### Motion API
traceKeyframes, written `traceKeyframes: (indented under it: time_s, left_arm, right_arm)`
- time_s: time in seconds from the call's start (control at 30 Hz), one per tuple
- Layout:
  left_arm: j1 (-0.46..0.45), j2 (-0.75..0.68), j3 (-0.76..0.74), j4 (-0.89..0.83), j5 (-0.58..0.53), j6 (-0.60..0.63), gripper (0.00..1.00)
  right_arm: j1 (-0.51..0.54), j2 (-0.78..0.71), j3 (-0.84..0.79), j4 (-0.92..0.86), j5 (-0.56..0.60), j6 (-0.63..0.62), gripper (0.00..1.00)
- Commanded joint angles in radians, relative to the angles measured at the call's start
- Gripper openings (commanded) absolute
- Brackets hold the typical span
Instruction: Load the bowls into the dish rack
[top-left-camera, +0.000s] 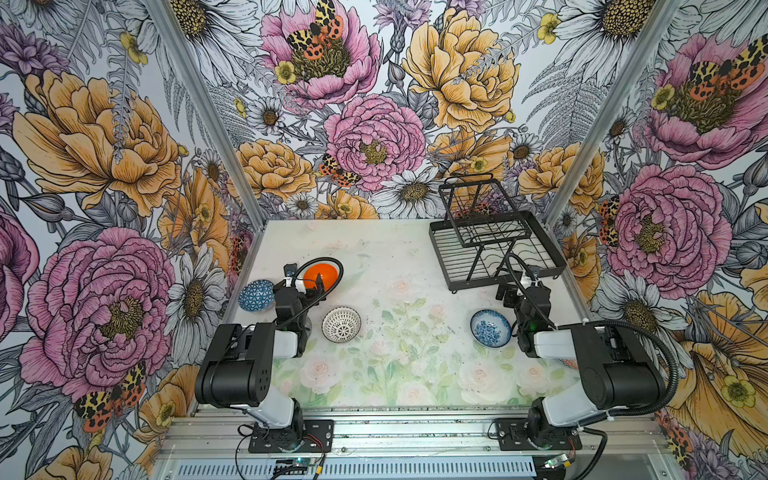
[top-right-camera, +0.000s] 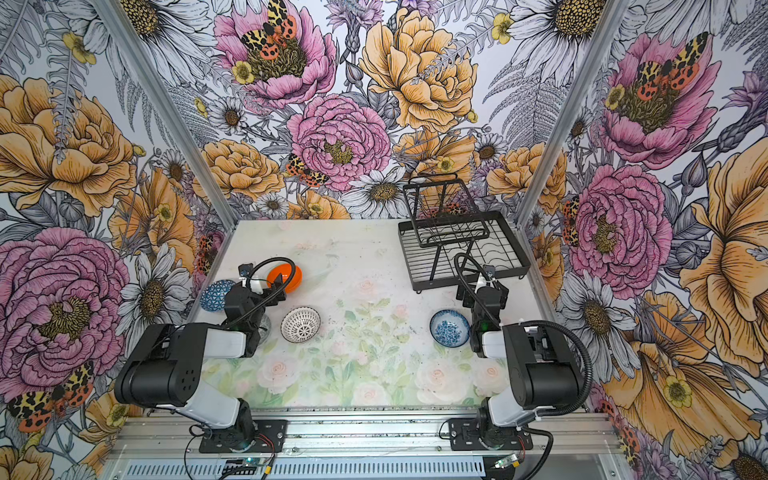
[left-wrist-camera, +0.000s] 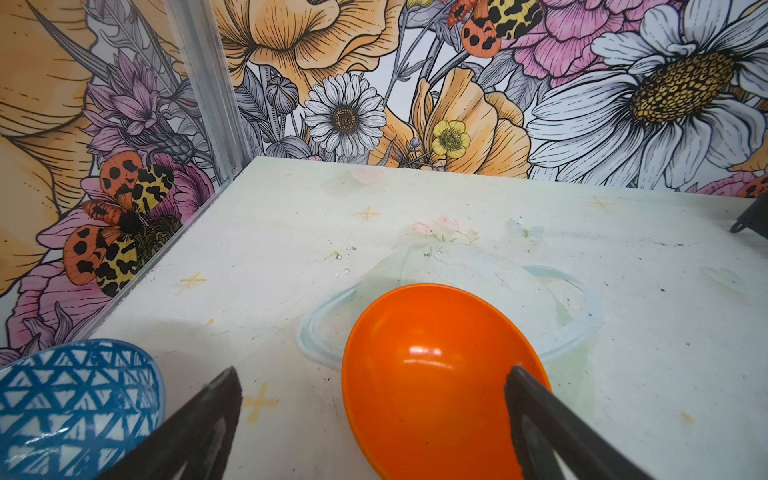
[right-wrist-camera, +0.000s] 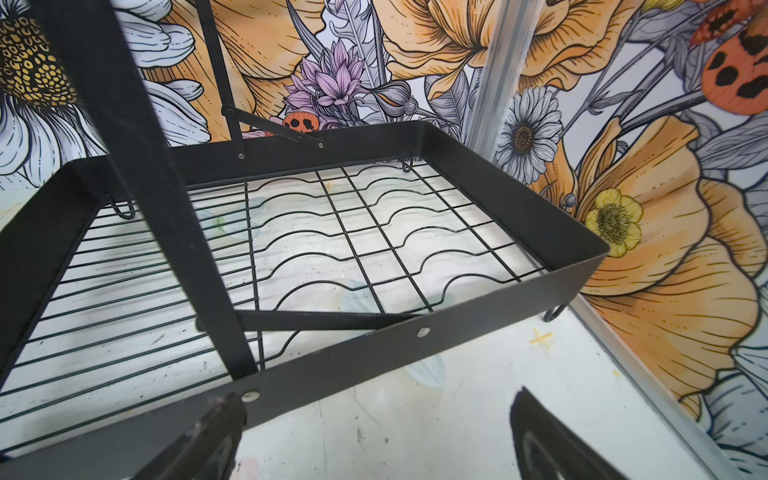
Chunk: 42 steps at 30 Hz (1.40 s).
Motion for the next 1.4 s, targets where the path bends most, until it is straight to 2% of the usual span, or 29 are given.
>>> traceKeyframes:
  time_s: [0.0,0.3,0.47,0.5,0.57,0.67,0.77,0.87,1.0,1.2,1.37]
  left_arm:
    - [0.001,-0.008,0.006,0.012,0.024,0.009,0.99]
    - [0.004,-0.008,0.007,0.012,0.025,0.008,0.99]
    - [-0.025,-0.008,0.002,0.024,-0.027,0.030,0.99]
    - [-0.022,-0.014,0.014,-0.006,-0.029,0.023,0.99]
    - [-0.029,-0.059,0.043,-0.090,-0.102,0.009,0.99]
    - [-0.033,-0.148,0.148,-0.358,-0.188,-0.012,0.99]
    - [-0.050,-0.185,0.181,-0.431,-0.138,0.010,0.99]
    - [-0.112,-0.252,0.223,-0.536,-0.194,-0.010,0.99]
    - [-0.172,-0.318,0.273,-0.591,-0.166,-0.128,0.99]
    - [-0.304,-0.226,0.598,-0.855,-0.083,-0.171,0.99]
    - [-0.380,-0.115,0.767,-0.886,-0.037,-0.263,0.99]
  right_arm:
    - [-0.004,0.002,0.019,0.012,-0.010,-0.006,0.99]
    - [-0.003,0.005,0.023,0.009,-0.011,-0.007,0.99]
    - [-0.003,-0.001,0.019,0.020,-0.007,-0.008,0.99]
    - [-0.003,-0.028,0.035,-0.031,0.023,0.004,1.00]
    - [-0.005,-0.090,0.091,-0.190,0.079,0.029,1.00]
    - [-0.003,-0.150,0.127,-0.297,0.091,0.027,0.99]
    - [-0.005,-0.214,0.130,-0.341,0.129,0.050,0.99]
    - [-0.005,-0.262,0.158,-0.419,0.181,0.074,0.99]
    - [-0.007,-0.325,0.212,-0.557,0.222,0.146,0.99]
    - [-0.006,-0.444,0.295,-0.839,0.150,0.323,1.00]
    - [-0.028,-0.492,0.318,-0.997,0.118,0.351,0.99]
